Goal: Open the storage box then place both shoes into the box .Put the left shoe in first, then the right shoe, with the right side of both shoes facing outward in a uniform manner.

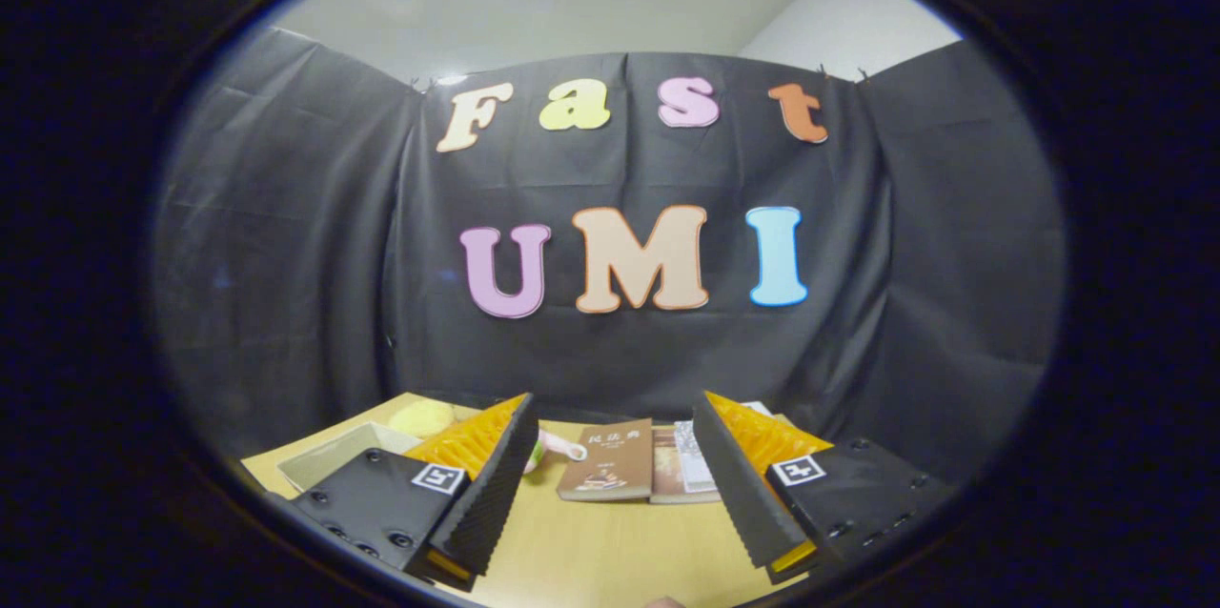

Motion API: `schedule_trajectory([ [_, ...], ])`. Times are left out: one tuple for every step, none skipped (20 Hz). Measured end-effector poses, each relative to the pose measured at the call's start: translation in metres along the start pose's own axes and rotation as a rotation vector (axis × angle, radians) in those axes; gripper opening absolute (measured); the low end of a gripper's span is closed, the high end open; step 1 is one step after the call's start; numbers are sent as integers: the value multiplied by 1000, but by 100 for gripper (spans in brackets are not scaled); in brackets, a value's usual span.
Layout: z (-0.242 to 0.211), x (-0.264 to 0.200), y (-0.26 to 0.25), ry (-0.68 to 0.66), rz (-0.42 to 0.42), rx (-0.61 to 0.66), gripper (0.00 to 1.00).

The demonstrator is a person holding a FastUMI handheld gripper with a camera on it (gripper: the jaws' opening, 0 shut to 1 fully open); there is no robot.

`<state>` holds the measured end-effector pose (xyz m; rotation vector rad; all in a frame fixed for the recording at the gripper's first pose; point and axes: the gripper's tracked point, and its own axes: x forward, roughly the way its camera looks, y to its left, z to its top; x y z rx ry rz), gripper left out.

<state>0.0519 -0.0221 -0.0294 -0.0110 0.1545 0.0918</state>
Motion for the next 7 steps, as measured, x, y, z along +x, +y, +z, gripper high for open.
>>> schedule_trajectory([
  [3, -1, -4, -13, -5, 2, 100],
  [7, -2, -8, -23, -9, 6, 100],
  [8, -1, -13, -31, -16, 14, 100],
  [10, -2, -16, -33, -18, 22, 100],
  [11, -1, -19, -40, -20, 28, 100],
  [13, -1, -21, -43, -23, 28, 100],
  [14, 0, -23, -49, -26, 24, 100],
])
